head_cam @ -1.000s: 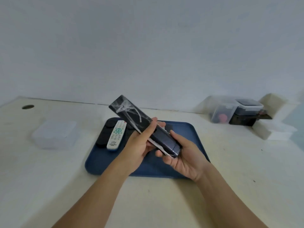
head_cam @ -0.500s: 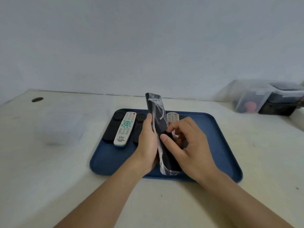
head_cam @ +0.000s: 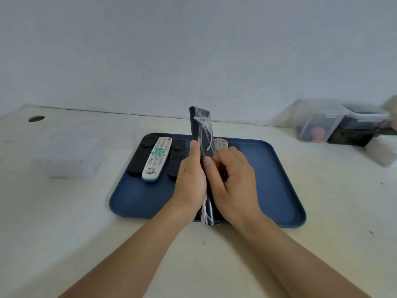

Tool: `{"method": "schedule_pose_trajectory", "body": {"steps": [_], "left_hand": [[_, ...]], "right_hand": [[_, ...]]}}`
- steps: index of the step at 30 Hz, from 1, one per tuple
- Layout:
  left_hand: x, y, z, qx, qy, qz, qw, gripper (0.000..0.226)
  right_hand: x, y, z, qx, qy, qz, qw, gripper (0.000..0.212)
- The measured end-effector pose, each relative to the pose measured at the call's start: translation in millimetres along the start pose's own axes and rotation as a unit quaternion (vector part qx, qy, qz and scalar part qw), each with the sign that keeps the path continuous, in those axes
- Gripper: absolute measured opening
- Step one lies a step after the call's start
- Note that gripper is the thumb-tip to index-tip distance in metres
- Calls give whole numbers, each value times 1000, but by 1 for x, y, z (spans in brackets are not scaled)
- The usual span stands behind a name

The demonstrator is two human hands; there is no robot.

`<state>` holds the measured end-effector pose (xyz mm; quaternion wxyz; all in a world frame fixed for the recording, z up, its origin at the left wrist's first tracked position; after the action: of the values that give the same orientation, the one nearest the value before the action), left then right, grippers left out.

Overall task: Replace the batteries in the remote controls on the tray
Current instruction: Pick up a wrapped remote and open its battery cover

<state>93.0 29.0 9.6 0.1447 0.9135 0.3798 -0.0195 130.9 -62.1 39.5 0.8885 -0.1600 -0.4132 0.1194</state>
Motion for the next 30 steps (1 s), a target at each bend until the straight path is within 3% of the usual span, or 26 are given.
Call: {"method": "schedule_pose_trajectory", "body": {"steps": [8,13,15,17,18,19,20,22,23,30], "left_hand": [[-4,-1,4,37,-3,-41,998,62],[-1,-1,7,-51,-70,-44,995,65],[-1,2,6,-98,-93,-28,990,67],[-2,6,6,-120,-105,1,987,62],[-3,8,6,-121,-112,18,986,56],[-5,11,7,-118,-122,39,985,49],[-6,12,8,-113,-129,61,983,41],[-9,16,9,-96,-134,96,982,27],[-10,17,10,-86,-134,105,982,27],[-15,19,12,-98,-97,128,982,33]], "right_hand": [[3,-6,-2,70,41,-18,997,36],[0,-20,6,149,133,-33,979,25],[2,-20,-6,259,255,-66,929,16],[5,-21,-30,378,405,-87,828,14],[8,-26,-42,384,445,-68,806,17],[13,-36,-55,344,453,-32,822,20],[18,-47,-68,259,423,14,868,18],[29,-72,-86,19,299,86,950,10],[32,-79,-93,-68,247,100,962,8],[20,-74,-109,-188,177,248,934,19]]}}
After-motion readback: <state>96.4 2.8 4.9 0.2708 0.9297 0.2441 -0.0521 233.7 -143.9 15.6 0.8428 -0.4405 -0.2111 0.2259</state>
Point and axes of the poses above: each hand's wrist, its own x-axis towards the middle knuckle, its own y-axis out of the palm, z = x × y, the point moved 6 cm from there along x, towards the middle knuckle, and after that the axes turned 5 degrees about -z, right-handed, at the moved point
